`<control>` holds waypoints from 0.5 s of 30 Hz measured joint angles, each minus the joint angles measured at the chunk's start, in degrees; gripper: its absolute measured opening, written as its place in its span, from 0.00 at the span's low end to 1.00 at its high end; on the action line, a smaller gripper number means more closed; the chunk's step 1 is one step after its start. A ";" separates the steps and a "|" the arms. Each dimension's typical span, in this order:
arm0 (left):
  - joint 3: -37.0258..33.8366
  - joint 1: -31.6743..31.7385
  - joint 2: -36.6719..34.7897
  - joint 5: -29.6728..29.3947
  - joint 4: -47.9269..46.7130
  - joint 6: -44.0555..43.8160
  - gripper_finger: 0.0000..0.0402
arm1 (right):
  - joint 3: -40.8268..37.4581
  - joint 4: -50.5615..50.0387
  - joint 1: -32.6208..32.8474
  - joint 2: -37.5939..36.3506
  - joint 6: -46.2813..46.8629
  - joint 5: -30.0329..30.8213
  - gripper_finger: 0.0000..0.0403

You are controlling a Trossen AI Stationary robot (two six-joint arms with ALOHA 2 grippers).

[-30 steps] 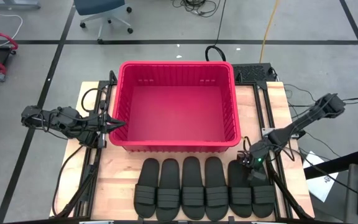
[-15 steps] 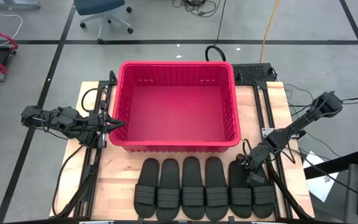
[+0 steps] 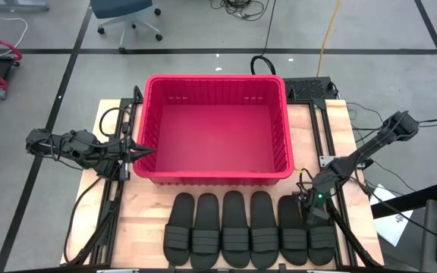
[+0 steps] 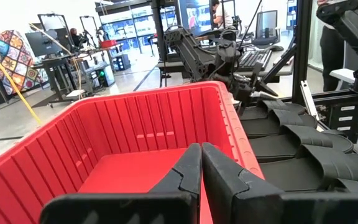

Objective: Pick and place slides into bin
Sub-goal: Put the black slide into the red bin

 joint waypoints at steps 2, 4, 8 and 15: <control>0.00 0.00 0.00 0.00 -0.01 0.01 0.05 | 0.04 -0.24 0.09 -0.21 -0.72 0.17 0.07; 0.00 -0.01 -0.01 0.00 0.00 0.02 0.05 | 0.09 -2.03 0.09 0.15 -1.77 1.84 0.04; 0.00 0.00 0.01 0.02 0.00 0.02 0.05 | 0.09 -4.41 0.07 1.02 -2.10 6.83 0.01; 0.00 0.01 0.01 0.04 0.02 0.03 0.05 | 0.09 -4.39 0.07 1.47 -4.48 7.71 0.05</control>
